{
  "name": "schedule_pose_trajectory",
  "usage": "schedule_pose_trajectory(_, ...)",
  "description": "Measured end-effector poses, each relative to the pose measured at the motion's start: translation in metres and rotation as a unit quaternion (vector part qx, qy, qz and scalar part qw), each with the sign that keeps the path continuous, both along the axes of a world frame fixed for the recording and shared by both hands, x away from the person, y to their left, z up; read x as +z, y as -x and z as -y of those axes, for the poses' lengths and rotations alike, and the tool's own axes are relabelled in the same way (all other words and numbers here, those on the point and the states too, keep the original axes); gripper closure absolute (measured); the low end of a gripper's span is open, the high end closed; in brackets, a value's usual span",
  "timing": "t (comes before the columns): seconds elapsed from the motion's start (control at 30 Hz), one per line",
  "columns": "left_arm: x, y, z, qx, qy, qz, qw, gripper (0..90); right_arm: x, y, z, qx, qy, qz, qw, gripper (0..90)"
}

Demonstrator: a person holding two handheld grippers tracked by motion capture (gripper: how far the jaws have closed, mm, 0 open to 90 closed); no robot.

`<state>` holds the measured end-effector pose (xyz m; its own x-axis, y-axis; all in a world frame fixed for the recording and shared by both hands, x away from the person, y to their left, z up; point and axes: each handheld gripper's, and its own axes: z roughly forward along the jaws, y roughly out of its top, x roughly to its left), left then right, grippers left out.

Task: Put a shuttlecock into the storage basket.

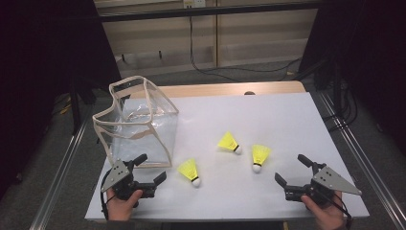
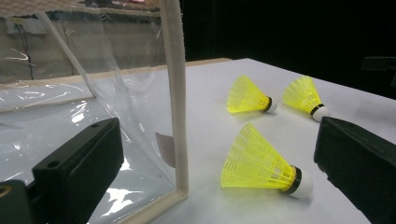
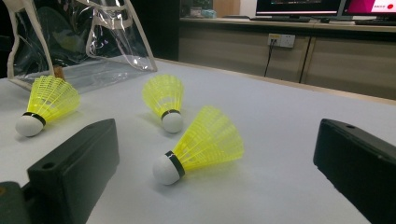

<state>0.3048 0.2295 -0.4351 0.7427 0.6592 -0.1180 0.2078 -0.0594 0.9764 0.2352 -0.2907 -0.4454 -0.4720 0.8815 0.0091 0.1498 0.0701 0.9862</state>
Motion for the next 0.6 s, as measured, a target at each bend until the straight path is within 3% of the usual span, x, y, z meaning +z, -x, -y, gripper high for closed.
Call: schedule_pose_trajectory(0.6, 0.001, 0.0016, 0.0016, -0.005, -0.008, 0.0, 1.0, 1.5, 0.0007, -0.0005, -0.0013, 0.004, 0.002, 0.002, 1.0, 0.2)
